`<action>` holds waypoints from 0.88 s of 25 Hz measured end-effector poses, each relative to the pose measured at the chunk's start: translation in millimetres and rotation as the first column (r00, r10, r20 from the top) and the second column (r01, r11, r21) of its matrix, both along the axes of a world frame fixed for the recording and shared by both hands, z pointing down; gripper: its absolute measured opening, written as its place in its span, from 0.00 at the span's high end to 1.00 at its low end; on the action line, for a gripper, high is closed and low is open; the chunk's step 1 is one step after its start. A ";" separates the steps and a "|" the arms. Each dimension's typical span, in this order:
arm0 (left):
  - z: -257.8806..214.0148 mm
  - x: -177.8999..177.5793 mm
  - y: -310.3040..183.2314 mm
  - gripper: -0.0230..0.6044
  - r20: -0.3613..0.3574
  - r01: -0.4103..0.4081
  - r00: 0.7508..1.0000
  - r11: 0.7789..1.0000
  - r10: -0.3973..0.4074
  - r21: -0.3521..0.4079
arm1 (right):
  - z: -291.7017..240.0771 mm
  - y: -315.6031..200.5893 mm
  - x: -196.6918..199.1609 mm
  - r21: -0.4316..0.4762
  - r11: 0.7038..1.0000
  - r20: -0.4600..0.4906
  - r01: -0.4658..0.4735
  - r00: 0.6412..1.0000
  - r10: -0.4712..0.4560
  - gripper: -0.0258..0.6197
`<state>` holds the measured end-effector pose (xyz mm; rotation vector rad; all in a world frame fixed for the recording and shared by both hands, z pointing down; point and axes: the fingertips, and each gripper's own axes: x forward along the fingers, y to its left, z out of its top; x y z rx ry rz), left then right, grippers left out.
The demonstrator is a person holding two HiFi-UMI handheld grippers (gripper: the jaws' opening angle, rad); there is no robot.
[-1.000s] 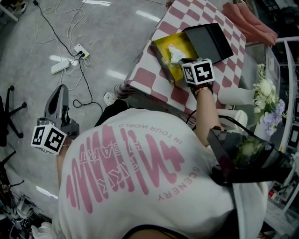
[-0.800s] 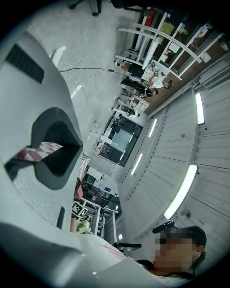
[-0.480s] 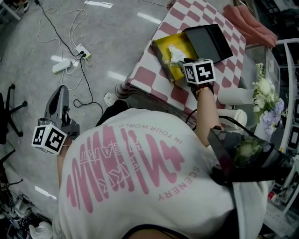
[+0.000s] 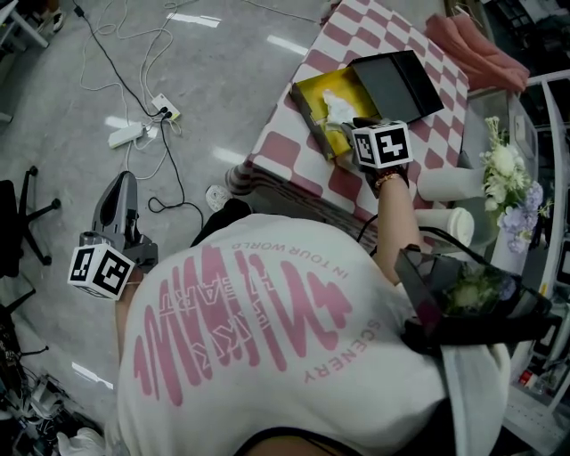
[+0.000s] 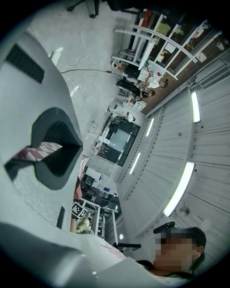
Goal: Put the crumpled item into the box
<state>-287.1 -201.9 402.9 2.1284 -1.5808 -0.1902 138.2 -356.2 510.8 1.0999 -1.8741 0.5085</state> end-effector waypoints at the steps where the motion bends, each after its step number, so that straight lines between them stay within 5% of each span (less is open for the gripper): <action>1: 0.1 -0.7 -0.1 0.95 0.001 0.000 1.000 1.000 0.000 -0.002 | -1.2 -0.5 -0.5 0.009 1.000 0.009 -0.005 1.000 0.005 0.78; 10: -4.3 14.0 18.9 0.95 -0.010 -0.010 1.000 1.000 0.009 -0.010 | -32.1 8.0 11.1 0.162 0.975 0.152 -0.150 0.980 0.126 0.92; 22: -17.3 52.7 60.1 0.95 -0.018 -0.050 0.999 0.998 0.050 0.029 | -94.9 63.6 21.7 0.336 0.899 0.492 -0.280 0.867 0.086 0.95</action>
